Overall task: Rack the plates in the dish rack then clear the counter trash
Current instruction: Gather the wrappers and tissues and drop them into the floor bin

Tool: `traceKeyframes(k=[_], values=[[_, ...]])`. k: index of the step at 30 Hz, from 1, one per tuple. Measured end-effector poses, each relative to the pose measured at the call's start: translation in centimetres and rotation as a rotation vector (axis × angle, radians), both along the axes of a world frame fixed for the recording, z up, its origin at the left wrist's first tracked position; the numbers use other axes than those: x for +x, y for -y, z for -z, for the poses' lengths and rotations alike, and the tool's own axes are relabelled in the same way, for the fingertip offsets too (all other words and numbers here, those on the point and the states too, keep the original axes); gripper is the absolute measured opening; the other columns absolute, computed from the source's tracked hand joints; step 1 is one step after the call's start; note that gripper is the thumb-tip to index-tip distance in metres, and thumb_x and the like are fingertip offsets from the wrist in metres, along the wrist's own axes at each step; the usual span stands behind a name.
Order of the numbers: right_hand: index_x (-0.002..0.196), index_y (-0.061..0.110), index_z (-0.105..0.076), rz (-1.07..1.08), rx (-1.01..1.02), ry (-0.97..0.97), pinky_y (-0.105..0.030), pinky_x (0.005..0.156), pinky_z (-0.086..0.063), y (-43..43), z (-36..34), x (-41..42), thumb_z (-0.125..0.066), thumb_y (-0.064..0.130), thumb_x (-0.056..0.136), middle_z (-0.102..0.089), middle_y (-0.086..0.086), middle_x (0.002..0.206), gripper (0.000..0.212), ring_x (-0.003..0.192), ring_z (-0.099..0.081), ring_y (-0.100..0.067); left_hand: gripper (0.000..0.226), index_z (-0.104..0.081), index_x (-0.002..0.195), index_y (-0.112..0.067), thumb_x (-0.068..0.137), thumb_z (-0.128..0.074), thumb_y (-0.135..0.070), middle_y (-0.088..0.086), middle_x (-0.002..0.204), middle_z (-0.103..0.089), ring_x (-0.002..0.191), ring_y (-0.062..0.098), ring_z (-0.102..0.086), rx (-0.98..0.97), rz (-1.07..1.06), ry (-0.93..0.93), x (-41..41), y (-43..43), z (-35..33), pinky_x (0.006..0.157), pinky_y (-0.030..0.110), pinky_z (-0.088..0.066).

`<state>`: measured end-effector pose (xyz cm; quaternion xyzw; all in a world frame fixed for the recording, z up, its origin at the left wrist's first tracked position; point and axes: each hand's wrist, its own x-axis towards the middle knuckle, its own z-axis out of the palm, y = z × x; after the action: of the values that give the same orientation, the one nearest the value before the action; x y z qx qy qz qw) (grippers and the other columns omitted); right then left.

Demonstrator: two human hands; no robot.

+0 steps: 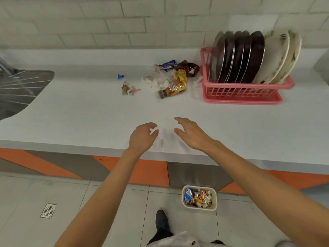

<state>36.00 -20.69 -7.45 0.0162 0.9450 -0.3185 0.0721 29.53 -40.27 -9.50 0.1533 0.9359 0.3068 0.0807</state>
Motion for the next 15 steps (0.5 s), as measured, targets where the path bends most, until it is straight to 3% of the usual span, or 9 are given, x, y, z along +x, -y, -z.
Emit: traceKeyframes(k=[3,6,10,15], values=[[0.153,0.015,-0.022,0.003,0.055,0.126,-0.035,0.113,-0.026,1.6,1.8,-3.7,-0.037,0.036,0.103,-0.033,-0.011,0.153,0.056,0.140,-0.032,-0.027,0.048,-0.045,0.143,-0.020,0.097,-0.053,-0.032,0.000,0.150,-0.042,0.133,0.021,-0.044,-0.180,0.074,0.013,-4.2,1.9,3.0,0.104,0.036,-0.039],[0.153,0.013,-0.021,0.000,0.144,0.219,-0.040,0.108,-0.031,2.7,3.6,-5.6,-0.037,0.036,0.103,-0.031,-0.014,0.150,0.057,0.135,-0.032,-0.032,0.058,-0.033,0.150,-0.018,0.097,-0.052,-0.033,0.002,0.160,-0.025,0.140,0.025,-0.034,-0.342,0.157,0.052,-6.9,2.8,4.7,0.110,0.043,-0.036],[0.148,0.009,-0.029,-0.017,0.350,0.183,-0.039,0.093,-0.040,2.6,5.0,-7.3,-0.039,0.029,0.101,-0.042,-0.013,0.137,0.051,0.119,-0.043,-0.032,0.054,-0.036,0.149,-0.017,0.098,-0.049,-0.031,0.003,0.150,-0.041,0.126,0.026,-0.050,-0.383,0.197,-0.056,-8.8,2.6,5.7,0.101,0.035,-0.041],[0.123,0.008,-0.050,0.027,0.466,0.147,-0.032,0.074,-0.033,2.4,4.2,-10.8,-0.042,0.020,0.095,-0.057,-0.010,0.114,0.031,0.100,-0.055,-0.029,0.040,-0.054,0.135,-0.023,0.096,-0.050,-0.029,0.000,0.123,-0.062,0.104,0.025,-0.062,-0.407,0.248,-0.128,-11.3,2.7,4.8,0.086,0.032,-0.047]])
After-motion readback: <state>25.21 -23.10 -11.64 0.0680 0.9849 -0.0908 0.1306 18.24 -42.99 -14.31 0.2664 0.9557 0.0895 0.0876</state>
